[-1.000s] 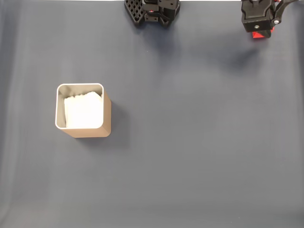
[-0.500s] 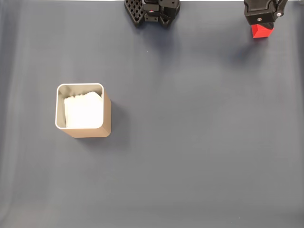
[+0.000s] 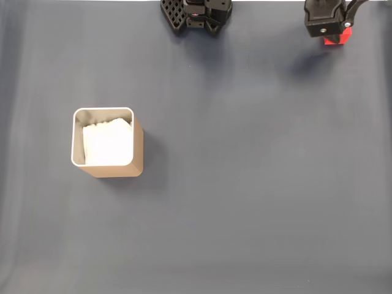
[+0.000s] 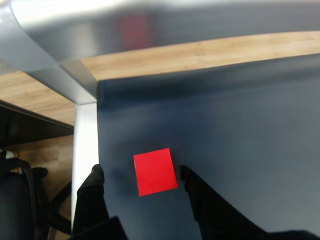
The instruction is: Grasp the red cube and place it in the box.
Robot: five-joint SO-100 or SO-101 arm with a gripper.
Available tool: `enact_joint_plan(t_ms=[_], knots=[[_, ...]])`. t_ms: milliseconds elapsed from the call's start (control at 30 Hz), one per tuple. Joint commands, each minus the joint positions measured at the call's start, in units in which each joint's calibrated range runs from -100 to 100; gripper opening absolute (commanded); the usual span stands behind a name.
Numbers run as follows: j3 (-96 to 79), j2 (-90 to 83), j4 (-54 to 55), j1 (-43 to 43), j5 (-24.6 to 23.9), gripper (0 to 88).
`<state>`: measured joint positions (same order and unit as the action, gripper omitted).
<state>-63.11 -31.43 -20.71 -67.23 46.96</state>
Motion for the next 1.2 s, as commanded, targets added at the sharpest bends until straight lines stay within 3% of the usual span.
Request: enact_joint_plan(t_ms=[0, 567, 1167], knots=[[0.9, -1.0, 1.0, 0.5, 0.1, 37.8], [0.2, -2.1, 0.8, 1.5, 0.0, 38.6], [-2.9, 2.0, 7.8, 0.8, -0.4, 38.6]])
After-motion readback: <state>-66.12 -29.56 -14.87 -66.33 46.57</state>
